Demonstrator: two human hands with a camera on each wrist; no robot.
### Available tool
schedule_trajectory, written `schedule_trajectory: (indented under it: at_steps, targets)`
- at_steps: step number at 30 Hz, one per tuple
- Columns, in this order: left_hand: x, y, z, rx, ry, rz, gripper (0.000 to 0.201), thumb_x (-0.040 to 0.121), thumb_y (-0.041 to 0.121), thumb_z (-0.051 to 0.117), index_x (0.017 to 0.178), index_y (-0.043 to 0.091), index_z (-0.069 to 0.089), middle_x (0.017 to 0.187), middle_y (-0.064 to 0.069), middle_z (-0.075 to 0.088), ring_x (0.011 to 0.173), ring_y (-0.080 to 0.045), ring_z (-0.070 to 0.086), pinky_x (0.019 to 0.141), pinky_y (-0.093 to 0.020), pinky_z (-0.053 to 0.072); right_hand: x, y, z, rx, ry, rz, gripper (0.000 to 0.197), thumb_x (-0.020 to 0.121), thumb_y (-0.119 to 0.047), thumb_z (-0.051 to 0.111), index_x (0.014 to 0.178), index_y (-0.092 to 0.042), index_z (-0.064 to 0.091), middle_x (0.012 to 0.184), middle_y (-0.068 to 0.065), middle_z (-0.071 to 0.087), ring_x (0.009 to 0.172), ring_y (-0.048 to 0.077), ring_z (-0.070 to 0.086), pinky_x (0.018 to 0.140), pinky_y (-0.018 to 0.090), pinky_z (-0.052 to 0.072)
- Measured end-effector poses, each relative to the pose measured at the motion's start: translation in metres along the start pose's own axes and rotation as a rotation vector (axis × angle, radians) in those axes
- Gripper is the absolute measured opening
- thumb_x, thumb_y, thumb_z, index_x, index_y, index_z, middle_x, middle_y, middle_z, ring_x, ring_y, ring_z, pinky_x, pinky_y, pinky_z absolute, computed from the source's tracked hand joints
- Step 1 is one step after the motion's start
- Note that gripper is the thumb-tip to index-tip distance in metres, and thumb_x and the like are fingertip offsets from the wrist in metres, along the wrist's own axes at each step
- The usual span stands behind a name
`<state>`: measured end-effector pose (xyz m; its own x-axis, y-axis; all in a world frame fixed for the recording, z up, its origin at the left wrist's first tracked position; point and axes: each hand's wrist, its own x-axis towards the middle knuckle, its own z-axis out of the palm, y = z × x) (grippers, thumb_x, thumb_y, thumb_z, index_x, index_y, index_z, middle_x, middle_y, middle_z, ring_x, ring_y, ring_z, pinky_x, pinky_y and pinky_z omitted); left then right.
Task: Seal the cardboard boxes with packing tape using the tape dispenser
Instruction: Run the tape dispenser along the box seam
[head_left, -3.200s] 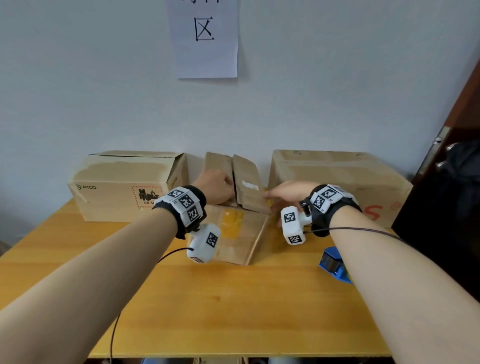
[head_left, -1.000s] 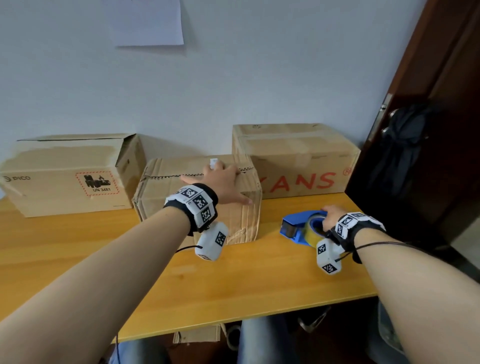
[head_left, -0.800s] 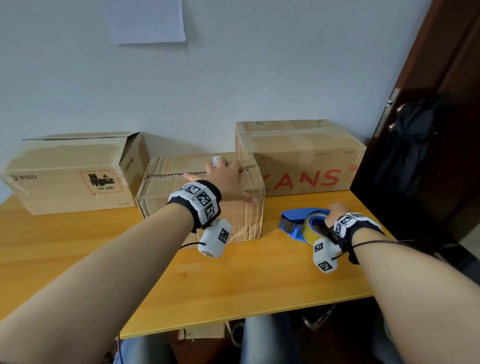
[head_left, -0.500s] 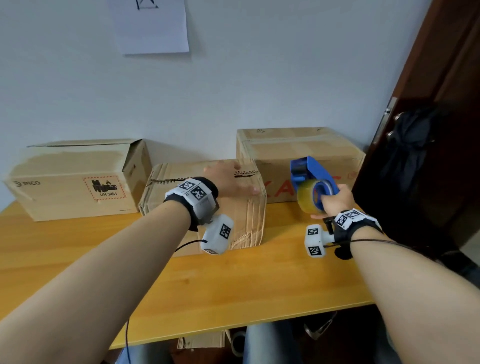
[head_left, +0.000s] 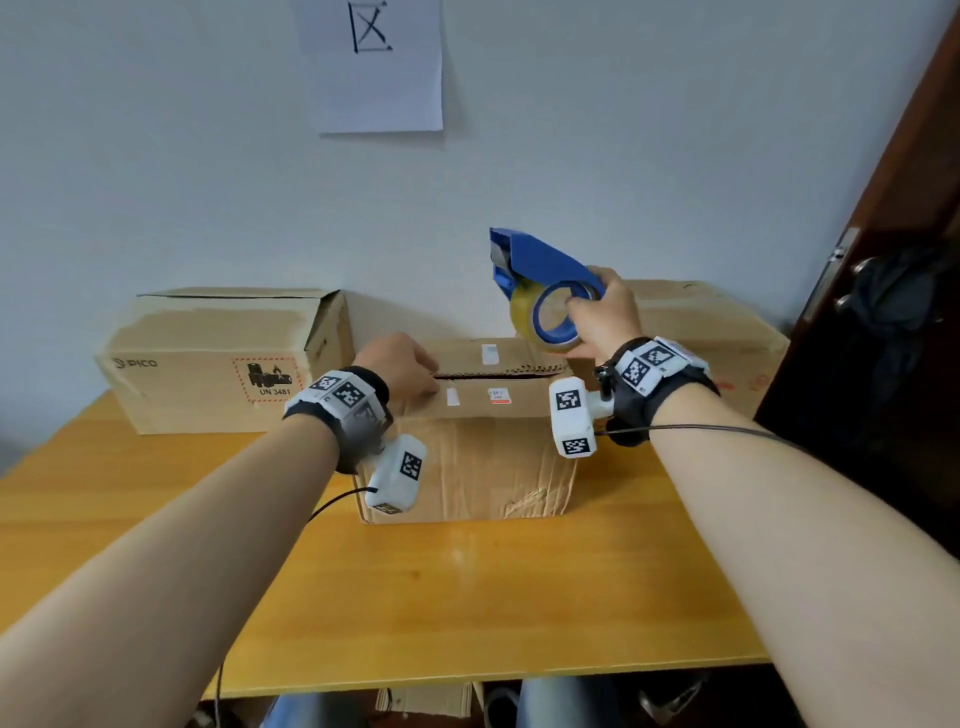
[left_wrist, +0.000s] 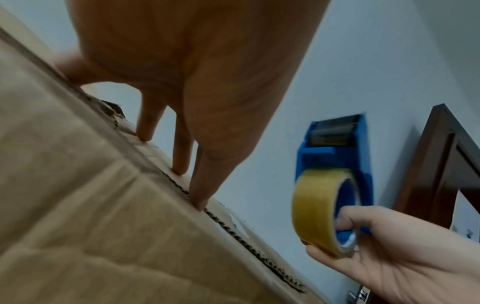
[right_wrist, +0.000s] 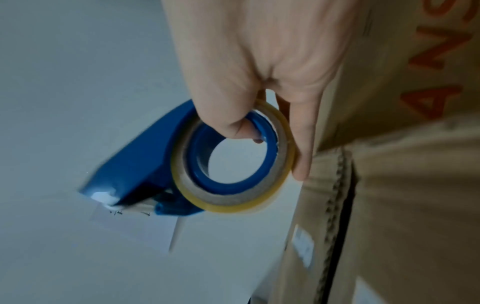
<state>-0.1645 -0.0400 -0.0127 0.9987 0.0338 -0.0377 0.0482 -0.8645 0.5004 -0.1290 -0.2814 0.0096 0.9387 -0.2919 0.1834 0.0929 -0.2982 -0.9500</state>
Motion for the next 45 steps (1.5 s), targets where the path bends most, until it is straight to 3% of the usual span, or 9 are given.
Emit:
schedule_trajectory:
  at_steps: [3,7,14,18,22,25,29,35,45]
  targets:
    - [-0.003,-0.004,-0.004,-0.003,-0.026,0.035,0.025,0.091,0.025,0.070,0.115,0.025,0.075,0.113,0.004,0.067,0.099,-0.014,0.058,0.083,-0.027,0.042,-0.006,-0.006,0.020,-0.008,-0.111,-0.012,0.047,0.095,0.008,0.042,0.134,-0.013,0.056,0.117,0.010,0.060,0.089,0.028,0.060,0.042,0.017,0.049]
    - [-0.005,-0.005,0.000,0.021,-0.022,0.079,0.024,0.090,0.034,0.071,0.113,0.027,0.074,0.109,0.005,0.067,0.097,-0.013,0.058,0.080,-0.027,0.042,-0.010,0.002,0.034,-0.097,-0.125,-0.053,0.052,0.091,0.006,0.046,0.137,-0.016,0.057,0.121,0.006,0.064,0.104,0.027,0.063,0.075,0.028,0.054]
    - [0.003,0.006,-0.003,-0.171,0.060,0.090,0.024,0.091,0.013,0.066,0.111,0.024,0.073,0.111,0.004,0.070,0.105,-0.015,0.064,0.085,-0.028,0.049,-0.010,0.012,0.031,-0.058,-0.090,0.017,0.052,0.092,0.006,0.045,0.138,-0.018,0.054,0.118,0.005,0.063,0.100,0.028,0.065,0.086,0.042,0.057]
    - [0.002,0.018,-0.021,-0.592,0.217,0.042,0.023,0.095,0.009,0.057,0.098,0.025,0.074,0.102,0.006,0.075,0.096,-0.012,0.068,0.082,-0.029,0.055,-0.002,0.010,0.024,-0.038,-0.069,0.010,0.044,0.093,0.007,0.046,0.128,-0.018,0.057,0.107,0.003,0.063,0.099,0.028,0.064,0.083,0.038,0.056]
    - [-0.005,0.031,-0.038,-0.918,-0.028,-0.120,0.023,0.097,0.034,0.061,0.111,0.019,0.071,0.096,0.009,0.078,0.100,-0.018,0.073,0.090,-0.033,0.052,-0.001,0.012,0.023,-0.044,-0.039,-0.064,0.051,0.092,0.010,0.045,0.132,-0.019,0.057,0.114,0.000,0.061,0.097,0.021,0.061,0.073,0.028,0.054]
    - [-0.005,0.033,-0.044,-0.932,-0.144,-0.129,0.040,0.095,0.055,0.057,0.110,0.020,0.071,0.096,0.009,0.078,0.096,-0.018,0.073,0.089,-0.033,0.051,-0.003,0.013,0.024,-0.057,-0.053,-0.138,0.052,0.092,0.011,0.045,0.135,-0.016,0.057,0.119,-0.001,0.059,0.103,0.018,0.058,0.077,0.025,0.050]
    - [-0.005,0.034,-0.046,-0.950,-0.208,-0.156,0.038,0.094,0.055,0.059,0.110,0.022,0.070,0.100,0.008,0.078,0.092,-0.017,0.073,0.071,-0.030,0.050,-0.006,0.011,0.028,-0.075,-0.068,-0.196,0.052,0.093,0.009,0.046,0.136,-0.018,0.056,0.125,0.000,0.059,0.108,0.017,0.058,0.084,0.026,0.051]
    - [-0.008,0.032,-0.050,-1.000,-0.159,-0.189,0.018,0.097,0.029,0.054,0.104,0.022,0.069,0.098,0.010,0.078,0.099,-0.014,0.072,0.084,-0.032,0.050,-0.003,0.005,0.029,-0.017,-0.054,-0.226,0.053,0.092,0.009,0.047,0.136,-0.018,0.056,0.126,0.001,0.060,0.109,0.016,0.058,0.076,0.017,0.049]
    - [-0.004,0.023,-0.059,-0.907,-0.104,-0.164,0.019,0.094,0.032,0.068,0.109,0.021,0.072,0.091,0.009,0.078,0.081,-0.007,0.072,0.091,-0.033,0.050,-0.008,-0.009,0.016,-0.190,0.005,-0.432,0.057,0.085,0.013,0.048,0.128,-0.024,0.057,0.121,-0.001,0.059,0.105,0.015,0.056,0.066,0.002,0.038]
